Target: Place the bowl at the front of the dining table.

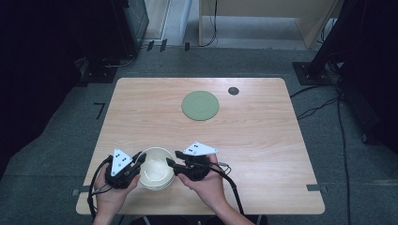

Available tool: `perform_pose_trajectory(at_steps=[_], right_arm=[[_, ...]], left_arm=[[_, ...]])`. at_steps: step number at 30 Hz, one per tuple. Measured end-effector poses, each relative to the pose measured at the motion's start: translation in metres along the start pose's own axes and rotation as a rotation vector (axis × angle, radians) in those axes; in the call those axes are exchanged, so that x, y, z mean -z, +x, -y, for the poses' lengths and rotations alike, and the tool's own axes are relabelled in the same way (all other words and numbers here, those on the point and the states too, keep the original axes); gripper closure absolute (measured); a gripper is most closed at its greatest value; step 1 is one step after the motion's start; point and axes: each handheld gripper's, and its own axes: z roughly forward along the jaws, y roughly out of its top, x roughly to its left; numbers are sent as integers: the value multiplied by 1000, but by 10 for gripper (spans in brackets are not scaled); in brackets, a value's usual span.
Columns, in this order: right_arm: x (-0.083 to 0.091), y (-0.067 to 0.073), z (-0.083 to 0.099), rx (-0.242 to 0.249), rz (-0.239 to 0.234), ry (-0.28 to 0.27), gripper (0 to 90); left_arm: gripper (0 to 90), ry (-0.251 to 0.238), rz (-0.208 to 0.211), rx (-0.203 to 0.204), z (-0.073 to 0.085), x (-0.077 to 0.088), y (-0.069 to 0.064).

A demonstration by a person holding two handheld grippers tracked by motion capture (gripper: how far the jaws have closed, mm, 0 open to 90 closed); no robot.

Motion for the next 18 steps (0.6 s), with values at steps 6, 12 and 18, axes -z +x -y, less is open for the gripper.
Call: perform_pose_trajectory(at_steps=[6,12,18], right_arm=[[-2,0,0,-8,-2,-1,575],[-4,0,2,8,5,4,571],[-5,-2,5,10,14,14,567]], left_arm=[[836,-43,-14,-50,-1,5,-3],[833,-89,-35,-126,-2,8,-7],[782,-33,-5,-74,-4,7,-2]])
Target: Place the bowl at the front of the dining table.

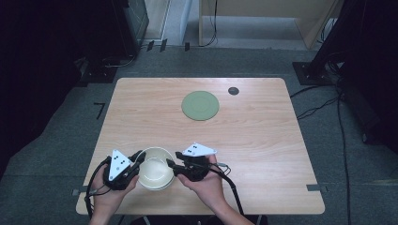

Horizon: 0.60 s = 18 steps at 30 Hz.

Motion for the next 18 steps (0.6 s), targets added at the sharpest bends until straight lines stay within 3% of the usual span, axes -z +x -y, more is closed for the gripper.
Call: perform_pose_trajectory(at_steps=[1,3,6,7,9,12,15,18], right_arm=[[0,-1,1,-1,2,2,566],[0,-1,1,-4,1,3,565],[-1,-2,2,-8,2,4,561],[-1,-1,2,-13,0,5,559],[-2,-1,3,-7,-2,4,558],[-1,2,3,-2,-6,-2,559],[-1,3,3,-2,-8,-8,561],[-1,3,3,3,-1,-17,572]], left_arm=[[736,15,-14,15,-1,-1,-1],[723,25,-18,15,-1,-2,-1],[816,59,-46,-5,-1,-6,-6],[818,51,-58,-9,1,-6,-7],[829,37,-26,17,2,-4,-3],[837,20,-19,17,4,-3,-2],[837,-6,-42,-28,2,0,-5],[836,-43,-63,-48,0,4,-8]])
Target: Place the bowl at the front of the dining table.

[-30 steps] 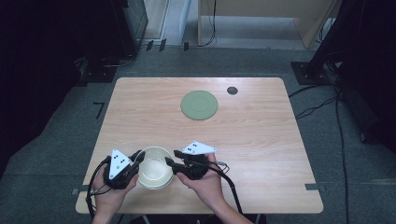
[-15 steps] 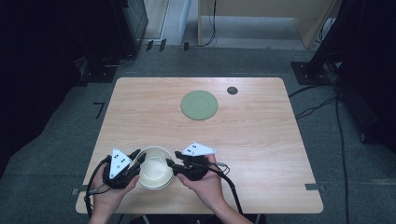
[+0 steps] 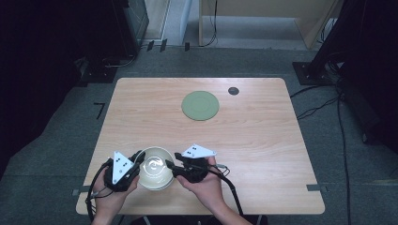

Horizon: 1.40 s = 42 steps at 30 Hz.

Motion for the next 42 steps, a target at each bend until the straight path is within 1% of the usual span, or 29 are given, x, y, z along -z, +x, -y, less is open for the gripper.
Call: perform_pose_trajectory(at_steps=[1,2,5,6,7,8,11,12,15,16,18,21,23,24,25,26,27,28,29,30,31,32,33,35,36,37,38,41,42], right_arm=[[3,2,0,-3,-1,-31,582],[4,2,0,-7,-5,-40,588],[7,6,0,-14,-6,-70,610],[7,6,0,-14,-6,-70,610],[9,9,0,-12,-4,-88,627],[9,9,0,-12,-4,-88,627],[12,12,-1,-1,3,-126,698],[14,14,-1,15,38,-131,740],[16,13,-1,9,55,-134,771],[17,13,-1,12,80,-126,816],[20,10,-1,-14,96,-128,854],[23,8,-2,-7,101,-134,856],[27,8,-3,8,114,-149,855],[27,8,-3,8,114,-149,855],[30,9,-4,14,118,-162,854],[31,8,-5,12,119,-169,854],[31,8,-5,12,119,-169,854],[32,7,-6,9,122,-174,854],[34,5,-8,3,126,-180,854],[38,0,-11,0,140,-194,853],[41,-2,-12,1,147,-205,852],[41,-2,-12,1,147,-205,852],[46,-7,-16,2,158,-220,852],[51,-12,-19,6,173,-235,850],[54,-14,-21,24,192,-246,850],[54,-14,-21,24,192,-246,850],[60,-18,-24,33,211,-260,850],[64,-25,-27,12,220,-274,850],[69,-30,-28,3,239,-286,850]], left_arm=[[836,-34,-1,-8,-2,4,-2],[836,-58,-4,-19,-4,6,-4],[835,-107,-13,-40,-9,12,-10],[835,-107,-13,-40,-9,12,-10],[835,-145,-15,-53,-13,17,-16],[835,-145,-15,-53,-13,17,-16],[834,-190,-19,-79,-16,21,-26],[833,-202,-32,-90,-17,22,-29],[830,-214,-30,-89,-17,22,-32],[828,-220,-36,-102,-16,21,-36],[822,-221,-31,-103,-16,20,-39],[816,-247,-19,-71,-16,19,-40],[806,-263,11,-32,-16,19,-38],[793,-263,11,-32,-16,19,-38],[753,-284,49,11,-16,20,-35],[673,-284,49,11,-16,20,-35],[673,-288,68,34,-17,20,-32],[594,-296,90,64,-17,21,-30],[483,-299,93,92,-18,21,-28],[272,-286,86,148,-21,22,-23],[217,-279,88,171,-22,22,-21],[180,-279,88,171,-22,22,-21],[177,-295,113,211,-22,24,-16],[147,-312,153,228,-23,26,-12],[136,-315,151,227,-24,27,-11],[136,-315,151,227,-24,27,-11],[136,-322,134,234,-24,29,-8],[136,-333,132,254,-24,31,-4],[136,-334,121,259,-24,31,-1]])
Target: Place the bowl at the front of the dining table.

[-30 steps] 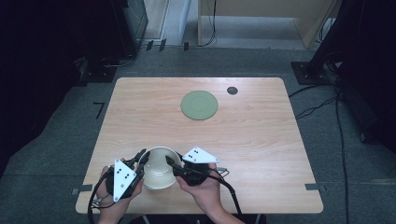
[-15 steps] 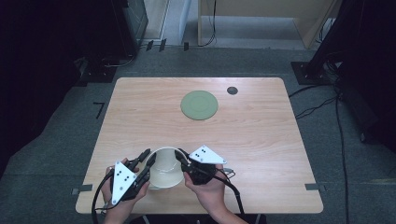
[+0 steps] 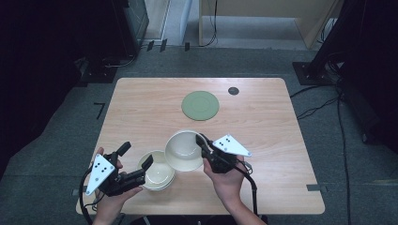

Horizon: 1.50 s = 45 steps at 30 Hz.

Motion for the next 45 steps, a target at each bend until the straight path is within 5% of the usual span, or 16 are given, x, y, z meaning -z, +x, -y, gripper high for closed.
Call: perform_pose_trajectory(at_steps=[4,10,11,16,21,30,36,45], right_arm=[[3,-9,-3,-9,23,-11,849],[10,-27,-10,-39,58,-33,848],[11,-32,-11,-46,69,-37,847],[13,-42,-13,-54,87,-40,847],[14,-50,-13,-63,104,-42,846],[13,-63,-12,-79,132,-38,846],[10,-73,-9,-86,156,-28,846],[4,-94,-16,-102,176,-25,846]], left_arm=[[105,6,-21,10,2,2,13],[105,22,-97,88,13,4,44],[104,25,-131,129,19,6,59],[94,54,-233,146,37,8,86],[18,98,-283,181,62,7,110],[18,237,-314,214,102,-6,128],[18,271,-327,161,103,-12,121],[18,302,-373,175,103,-15,121]])
